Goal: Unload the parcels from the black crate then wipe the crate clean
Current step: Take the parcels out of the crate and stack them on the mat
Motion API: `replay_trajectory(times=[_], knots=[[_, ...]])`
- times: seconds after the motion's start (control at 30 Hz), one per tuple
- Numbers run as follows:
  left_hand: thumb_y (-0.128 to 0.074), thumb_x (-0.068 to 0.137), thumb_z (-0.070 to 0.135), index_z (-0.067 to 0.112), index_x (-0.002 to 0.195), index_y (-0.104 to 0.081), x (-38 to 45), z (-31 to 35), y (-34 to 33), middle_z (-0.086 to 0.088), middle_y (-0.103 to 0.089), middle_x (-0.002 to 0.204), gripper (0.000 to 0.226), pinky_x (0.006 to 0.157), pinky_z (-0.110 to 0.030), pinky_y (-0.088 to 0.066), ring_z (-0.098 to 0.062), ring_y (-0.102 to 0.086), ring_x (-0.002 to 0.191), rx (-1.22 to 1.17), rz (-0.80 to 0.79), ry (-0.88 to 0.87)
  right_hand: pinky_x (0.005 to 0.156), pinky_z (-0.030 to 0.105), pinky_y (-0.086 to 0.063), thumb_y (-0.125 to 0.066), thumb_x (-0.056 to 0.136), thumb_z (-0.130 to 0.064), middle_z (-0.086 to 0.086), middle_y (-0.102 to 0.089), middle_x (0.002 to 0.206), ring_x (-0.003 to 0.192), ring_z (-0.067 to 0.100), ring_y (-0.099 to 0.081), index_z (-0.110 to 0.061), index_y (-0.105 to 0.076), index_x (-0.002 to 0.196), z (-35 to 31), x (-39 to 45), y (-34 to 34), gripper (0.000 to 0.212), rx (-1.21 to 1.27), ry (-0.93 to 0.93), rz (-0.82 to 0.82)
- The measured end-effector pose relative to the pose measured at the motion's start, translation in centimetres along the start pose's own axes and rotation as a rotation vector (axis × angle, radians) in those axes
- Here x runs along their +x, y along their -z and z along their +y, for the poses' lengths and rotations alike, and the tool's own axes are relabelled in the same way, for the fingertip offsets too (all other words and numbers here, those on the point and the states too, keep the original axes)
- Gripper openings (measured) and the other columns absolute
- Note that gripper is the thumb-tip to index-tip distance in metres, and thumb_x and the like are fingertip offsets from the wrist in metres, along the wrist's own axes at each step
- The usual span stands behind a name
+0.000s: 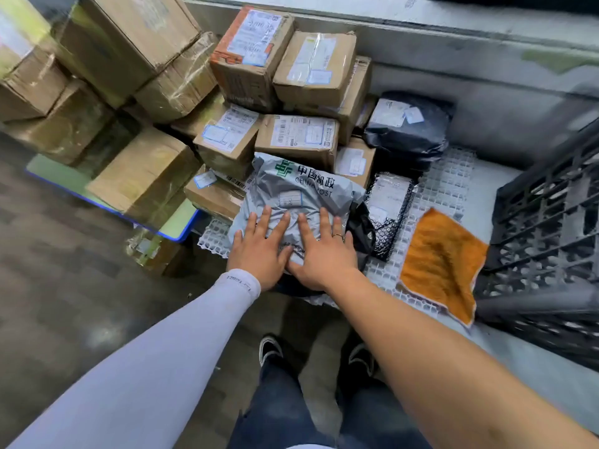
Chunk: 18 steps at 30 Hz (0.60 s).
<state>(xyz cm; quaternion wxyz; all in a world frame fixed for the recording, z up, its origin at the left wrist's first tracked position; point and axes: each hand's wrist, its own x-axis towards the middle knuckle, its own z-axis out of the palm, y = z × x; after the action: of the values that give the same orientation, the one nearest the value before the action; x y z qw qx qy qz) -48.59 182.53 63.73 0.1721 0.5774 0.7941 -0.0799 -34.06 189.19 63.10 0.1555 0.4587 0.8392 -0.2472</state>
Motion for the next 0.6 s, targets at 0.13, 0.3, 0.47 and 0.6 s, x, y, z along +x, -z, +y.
replay_trajectory(times=[0.13, 0.3, 0.47, 0.6], knots=[[-0.030, 0.108, 0.052, 0.041, 0.164, -0.001, -1.3, 2.2, 1.4, 0.001, 0.011, 0.173, 0.064, 0.127, -0.053, -0.005, -0.028, 0.008, 0.159, -0.049, 0.017, 0.081, 0.125, 0.059, -0.008, -0.038, 0.097, -0.070, 0.005, 0.024, 0.170, 0.158, 0.034, 0.011, -0.041, 0.015, 0.161, 1.2, -0.7, 1.3, 0.087, 0.035, 0.057, 0.046], [-0.028, 0.109, 0.053, 0.040, 0.164, -0.005, -2.0, 4.5, 3.4, 0.000, 0.006, 0.174, 0.061, 0.128, -0.054, -0.005, -0.025, 0.008, 0.160, -0.105, 0.087, 0.019, 0.127, 0.057, -0.006, -0.036, 0.103, -0.058, 0.003, 0.015, 0.172, 0.159, 0.030, 0.008, -0.039, 0.006, 0.163, 2.5, -2.8, 2.7, 0.076, -0.002, 0.085, 0.232], [-0.028, 0.108, 0.055, 0.040, 0.164, -0.006, -2.6, 6.8, 5.6, -0.002, 0.001, 0.174, 0.062, 0.128, -0.051, -0.004, -0.025, 0.005, 0.160, -0.116, 0.201, -0.100, 0.127, 0.056, -0.003, -0.033, 0.106, -0.055, 0.003, 0.014, 0.172, 0.159, 0.029, 0.009, -0.037, 0.008, 0.163, 3.7, -5.5, 5.9, 0.072, -0.027, -0.007, 0.351], [-0.024, 0.107, 0.057, 0.040, 0.164, -0.004, -2.8, 9.0, 7.1, -0.004, 0.001, 0.174, 0.063, 0.128, -0.053, -0.007, -0.027, 0.003, 0.160, -0.106, 0.260, -0.202, 0.127, 0.055, -0.002, -0.033, 0.107, -0.054, 0.004, 0.010, 0.173, 0.159, 0.030, 0.007, -0.036, 0.003, 0.164, 5.0, -8.5, 8.5, 0.070, -0.083, -0.069, 0.456]])
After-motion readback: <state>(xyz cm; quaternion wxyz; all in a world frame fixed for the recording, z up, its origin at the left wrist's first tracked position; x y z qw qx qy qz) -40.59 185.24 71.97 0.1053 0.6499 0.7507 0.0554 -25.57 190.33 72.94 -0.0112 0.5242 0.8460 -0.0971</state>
